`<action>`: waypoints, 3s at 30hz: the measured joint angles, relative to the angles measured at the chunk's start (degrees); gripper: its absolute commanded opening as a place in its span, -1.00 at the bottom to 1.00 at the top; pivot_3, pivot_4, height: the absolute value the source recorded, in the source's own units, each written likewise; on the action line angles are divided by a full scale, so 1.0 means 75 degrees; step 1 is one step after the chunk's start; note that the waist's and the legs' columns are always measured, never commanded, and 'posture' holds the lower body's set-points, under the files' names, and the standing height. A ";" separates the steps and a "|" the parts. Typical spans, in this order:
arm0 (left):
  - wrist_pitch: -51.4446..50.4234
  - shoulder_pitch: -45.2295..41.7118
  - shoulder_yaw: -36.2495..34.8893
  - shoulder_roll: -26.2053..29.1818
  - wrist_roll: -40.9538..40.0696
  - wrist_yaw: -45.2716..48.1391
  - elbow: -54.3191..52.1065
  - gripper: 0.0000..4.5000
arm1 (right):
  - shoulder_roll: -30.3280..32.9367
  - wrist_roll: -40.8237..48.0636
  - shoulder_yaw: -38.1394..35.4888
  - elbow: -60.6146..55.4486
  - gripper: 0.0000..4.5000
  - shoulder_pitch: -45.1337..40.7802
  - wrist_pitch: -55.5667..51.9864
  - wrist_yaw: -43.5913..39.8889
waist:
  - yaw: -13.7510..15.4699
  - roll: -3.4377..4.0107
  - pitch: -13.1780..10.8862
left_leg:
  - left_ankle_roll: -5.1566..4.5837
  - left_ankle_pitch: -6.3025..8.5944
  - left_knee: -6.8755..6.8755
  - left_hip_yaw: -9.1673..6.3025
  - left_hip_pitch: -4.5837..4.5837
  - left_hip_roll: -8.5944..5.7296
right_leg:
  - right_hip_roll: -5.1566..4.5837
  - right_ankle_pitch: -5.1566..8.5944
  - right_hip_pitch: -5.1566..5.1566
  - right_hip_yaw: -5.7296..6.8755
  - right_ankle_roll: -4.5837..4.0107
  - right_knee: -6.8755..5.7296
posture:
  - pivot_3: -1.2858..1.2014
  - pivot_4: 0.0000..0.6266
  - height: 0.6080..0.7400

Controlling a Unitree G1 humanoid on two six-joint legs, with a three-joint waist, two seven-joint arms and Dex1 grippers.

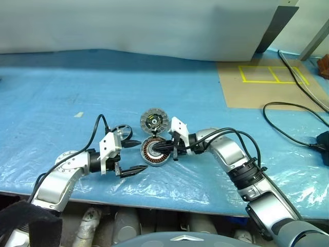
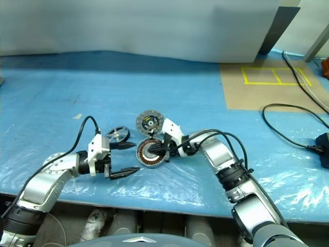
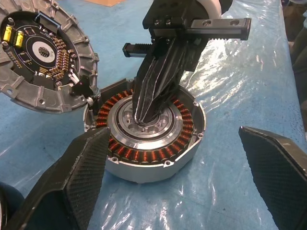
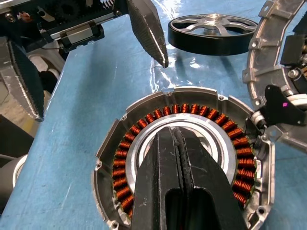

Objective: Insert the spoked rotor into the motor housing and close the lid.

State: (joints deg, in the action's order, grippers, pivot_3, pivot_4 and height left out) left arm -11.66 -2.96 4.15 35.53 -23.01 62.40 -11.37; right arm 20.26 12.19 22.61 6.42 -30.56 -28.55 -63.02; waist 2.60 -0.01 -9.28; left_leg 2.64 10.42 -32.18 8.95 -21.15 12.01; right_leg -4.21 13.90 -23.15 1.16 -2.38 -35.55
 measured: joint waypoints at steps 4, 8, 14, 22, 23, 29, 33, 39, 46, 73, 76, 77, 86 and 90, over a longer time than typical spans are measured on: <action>0.0024 -0.0001 -0.0002 0.0001 0.0002 0.0007 0.0007 1.00 | 0.0082 0.0000 -0.0005 -0.0082 -0.99 0.0003 -0.0004 -0.0045 | -0.0001 0.0000 0.0000 | 0.0000 0.0000 0.0000 0.0000 0.0000 0.0001 | 0.0000 0.0000 0.0000 0.0000 0.0000 0.0000 | 0.03 -0.52 1.00; 0.0025 -0.0010 -0.0002 0.0001 0.0002 0.0006 0.0007 1.00 | -0.0034 0.0004 -0.0081 -0.0080 -0.99 -0.0071 -0.0017 0.0041 | -0.0010 0.0000 0.0000 | 0.0000 0.0000 0.0000 0.0000 0.0000 0.0001 | 0.0000 0.0000 -0.0001 0.0000 0.0000 0.0000 | 0.03 -0.52 1.00; 0.0025 -0.0009 -0.0003 0.0002 0.0002 0.0005 0.0007 1.00 | 0.0021 -0.0043 -0.0018 -0.0081 -0.99 -0.0139 0.0037 -0.0095 | -0.0004 0.0000 0.0000 | 0.0000 0.0000 0.0000 0.0000 -0.0001 0.0000 | 0.0000 0.0000 -0.0001 0.0000 0.0000 0.0001 | 0.03 -0.52 1.00; 0.0026 -0.0010 -0.0009 0.0005 0.0000 -0.0001 0.0011 1.00 | 0.0273 -0.0841 0.0670 0.0106 -0.99 -0.0231 0.1246 -0.0127 | -0.0031 0.0000 0.0002 | 0.0000 0.0001 0.0002 0.0002 0.0026 0.0000 | 0.0001 0.0000 0.0017 -0.0005 0.0000 -0.0003 | 0.03 -0.52 1.00; 0.0025 -0.0011 -0.0009 0.0005 0.0001 -0.0001 0.0011 1.00 | 0.0287 -0.0930 0.0710 0.0116 -0.99 -0.0263 0.1354 -0.0127 | -0.0027 0.0000 0.0001 | 0.0000 0.0001 0.0001 0.0002 0.0027 0.0000 | 0.0000 0.0000 0.0018 -0.0005 0.0000 -0.0003 | 0.03 -0.52 1.00; 0.0006 -0.0047 -0.0007 0.0002 0.0000 -0.0014 0.0015 1.00 | 0.0661 -0.1902 0.1289 -0.0126 -0.99 -0.0575 0.2598 -0.0151 | -0.0014 -0.0001 0.0003 | 0.0000 0.0001 -0.0003 0.0002 0.0034 -0.0001 | -0.0001 0.0000 0.0027 -0.0005 0.0000 -0.0005 | 0.03 -0.52 1.00; -0.0005 -0.0103 -0.0003 -0.0011 0.0001 -0.0023 0.0017 1.00 | 0.0706 -0.2201 0.1449 0.0015 -0.99 -0.0800 0.3084 -0.0360 | -0.0021 -0.0002 0.0004 | -0.0001 0.0001 -0.0003 0.0002 0.0035 -0.0001 | -0.0001 0.0000 0.0027 -0.0006 0.0000 -0.0007 | 0.03 -0.52 1.00; -0.0043 -0.0161 -0.0002 -0.0036 -0.0001 -0.0082 0.0010 1.00 | 0.0439 -0.2239 0.1485 0.0809 -0.99 -0.1077 0.3469 -0.0420 | -0.0027 0.0001 0.0032 | -0.0004 0.0003 -0.0004 0.0002 0.0055 -0.0002 | -0.0001 0.0000 0.0048 -0.0007 0.0000 -0.0009 | 0.03 -0.52 1.00; -0.0132 -0.0102 -0.0007 -0.0034 -0.0032 -0.0173 -0.0055 1.00 | 0.0355 -0.2043 0.1240 0.0933 -0.99 -0.0902 0.3335 -0.0495 | -0.0011 0.0001 0.0042 | -0.0032 0.0021 0.0007 0.0002 0.0146 -0.0003 | -0.0003 0.0005 0.0134 -0.0011 0.0006 0.0004 | 0.03 -0.52 1.00; -0.0280 -0.0151 0.0007 -0.0038 -0.0062 -0.0165 -0.0118 1.00 | 0.0410 -0.1427 0.1022 0.0086 -0.99 -0.0456 0.1935 -0.0484 | -0.0023 0.0002 0.0035 | -0.0001 0.0003 0.0006 0.0005 0.0041 -0.0001 | 0.0001 0.0001 0.0027 -0.0012 0.0002 0.0001 | 0.03 -0.52 1.00; -0.0275 -0.0150 0.0006 -0.0037 -0.0061 -0.0161 -0.0113 1.00 | 0.0331 -0.1196 0.0808 0.0132 -0.99 -0.0458 0.1646 -0.0580 | -0.0017 0.0002 0.0034 | -0.0005 0.0005 0.0005 0.0005 0.0039 -0.0001 | 0.0001 0.0001 0.0026 -0.0012 0.0001 -0.0001 | 0.03 -0.52 1.00; -0.0274 -0.0150 0.0005 -0.0037 -0.0060 -0.0161 -0.0112 1.00 | 0.0235 -0.0974 0.0647 0.0179 -0.99 -0.0460 0.1304 -0.0621 | -0.0017 0.0001 0.0033 | -0.0006 0.0005 0.0004 0.0005 0.0035 0.0000 | 0.0002 0.0001 0.0023 -0.0012 0.0001 -0.0002 | 0.03 -0.52 1.00; -0.0274 -0.0180 0.0005 -0.0037 -0.0060 -0.0159 -0.0104 1.00 | -0.0071 -0.0047 -0.0006 0.0006 -0.99 -0.0853 0.0058 -0.0686 | -0.0009 0.0001 0.0028 | 0.0001 0.0001 0.0012 0.0004 -0.0012 0.0005 | 0.0004 0.0000 -0.0016 0.0004 -0.0002 0.0001 | 0.03 -0.52 1.00; -0.0277 -0.0173 -0.0001 -0.0029 -0.0061 -0.0159 -0.0074 1.00 | 0.0294 -0.0887 0.0829 0.0161 -0.99 -0.0503 0.1151 -0.0713 | 0.0007 0.0002 0.0027 | 0.0002 0.0001 0.0011 0.0005 -0.0015 -0.0002 | -0.0001 0.0000 -0.0015 0.0002 -0.0001 0.0006 | 0.03 -0.52 1.00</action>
State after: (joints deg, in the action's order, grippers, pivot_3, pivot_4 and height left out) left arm -13.74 -4.26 4.14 35.31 -23.46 61.21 -11.92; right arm 22.46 5.54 28.83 7.62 -34.33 -19.92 -68.36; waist 2.65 0.01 -9.08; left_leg 2.66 10.43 -32.10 8.99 -21.26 11.99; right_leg -4.21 13.91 -23.27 1.17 -2.39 -35.51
